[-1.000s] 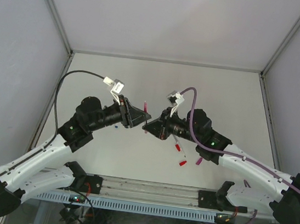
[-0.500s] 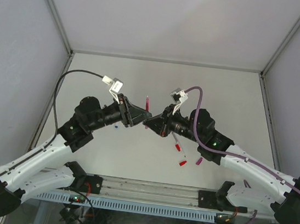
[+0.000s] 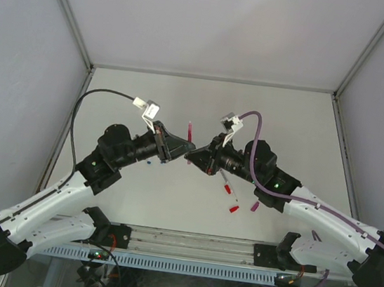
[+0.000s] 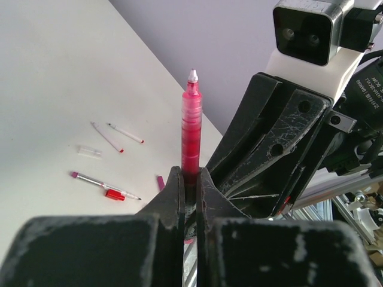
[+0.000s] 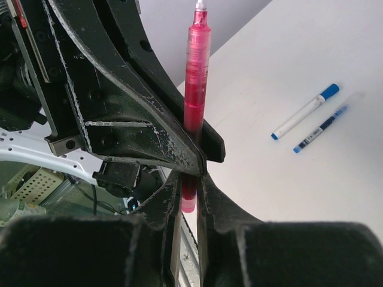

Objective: Insert the pens into the pen caps
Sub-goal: Adjust the pen, then insert the pen cap onto the pen.

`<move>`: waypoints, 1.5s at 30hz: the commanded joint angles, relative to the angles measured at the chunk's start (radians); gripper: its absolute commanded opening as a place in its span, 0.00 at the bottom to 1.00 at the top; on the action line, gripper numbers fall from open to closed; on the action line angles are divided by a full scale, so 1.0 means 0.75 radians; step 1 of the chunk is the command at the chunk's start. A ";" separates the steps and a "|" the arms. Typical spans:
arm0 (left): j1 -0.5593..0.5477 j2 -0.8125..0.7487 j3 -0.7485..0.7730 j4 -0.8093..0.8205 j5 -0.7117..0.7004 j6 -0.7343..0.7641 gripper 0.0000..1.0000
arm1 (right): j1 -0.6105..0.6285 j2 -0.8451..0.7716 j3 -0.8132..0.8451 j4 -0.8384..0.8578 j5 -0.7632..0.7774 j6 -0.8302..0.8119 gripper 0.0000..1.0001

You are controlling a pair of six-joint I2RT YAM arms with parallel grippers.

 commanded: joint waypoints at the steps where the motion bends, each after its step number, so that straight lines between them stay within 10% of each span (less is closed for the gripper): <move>1: -0.017 0.005 0.034 -0.102 -0.047 0.047 0.00 | 0.007 -0.034 0.066 0.081 0.037 -0.020 0.02; 9: -0.015 0.063 0.172 -0.339 -0.095 0.234 0.00 | 0.025 -0.039 0.066 -0.003 0.105 -0.072 0.33; 21: -0.012 0.210 0.356 -0.716 -0.249 0.405 0.00 | 0.051 -0.192 -0.075 -0.188 0.447 -0.126 0.51; 45: 0.203 0.165 0.475 -0.968 -0.543 0.281 0.00 | -0.165 -0.263 -0.111 -0.459 0.559 -0.005 0.56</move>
